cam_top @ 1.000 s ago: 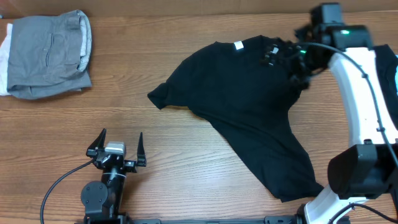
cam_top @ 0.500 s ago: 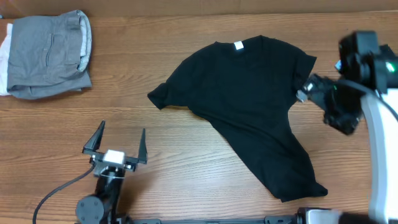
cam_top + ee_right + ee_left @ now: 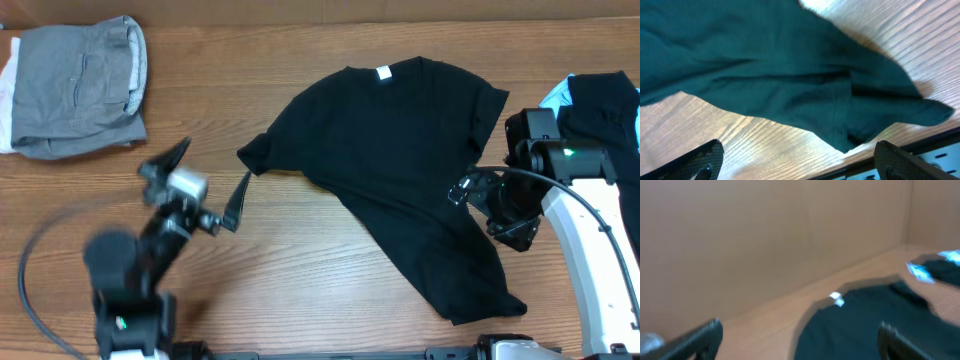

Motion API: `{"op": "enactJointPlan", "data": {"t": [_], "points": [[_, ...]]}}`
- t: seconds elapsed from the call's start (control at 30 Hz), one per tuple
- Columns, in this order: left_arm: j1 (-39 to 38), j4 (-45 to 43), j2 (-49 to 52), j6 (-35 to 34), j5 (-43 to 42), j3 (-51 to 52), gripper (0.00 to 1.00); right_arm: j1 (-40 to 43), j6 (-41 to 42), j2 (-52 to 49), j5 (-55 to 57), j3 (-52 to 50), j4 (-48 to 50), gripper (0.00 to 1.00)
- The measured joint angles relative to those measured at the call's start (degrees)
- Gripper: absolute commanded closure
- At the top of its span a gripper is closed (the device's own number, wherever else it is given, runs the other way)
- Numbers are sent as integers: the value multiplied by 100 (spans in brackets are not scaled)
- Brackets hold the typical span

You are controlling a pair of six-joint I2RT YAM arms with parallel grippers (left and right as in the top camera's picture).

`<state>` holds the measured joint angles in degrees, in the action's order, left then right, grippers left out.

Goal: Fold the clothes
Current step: 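Grasp the left sleeve with the left gripper, right gripper the lower right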

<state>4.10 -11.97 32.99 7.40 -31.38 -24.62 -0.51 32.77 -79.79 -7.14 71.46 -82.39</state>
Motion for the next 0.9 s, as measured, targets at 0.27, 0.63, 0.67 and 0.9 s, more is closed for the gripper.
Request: {"op": "enactJointPlan", "data": {"t": [0.27,0.63,0.67,0.9], "points": [[0,3252,3447,68,-1121,-3445,0,0,-179,-15,-149,-144,-192,0],[-680,6382,6041,116,216,-5801,0,0,-282,-15,-149,-149,22,0],[-767,6417,6194,111,280,-5869,0,0,-286,-15,-149,-149,13,0],[-1023,6301,7099,-420,820,-5912,0,0,-284,-15,-149,-149,-107,0]]}}
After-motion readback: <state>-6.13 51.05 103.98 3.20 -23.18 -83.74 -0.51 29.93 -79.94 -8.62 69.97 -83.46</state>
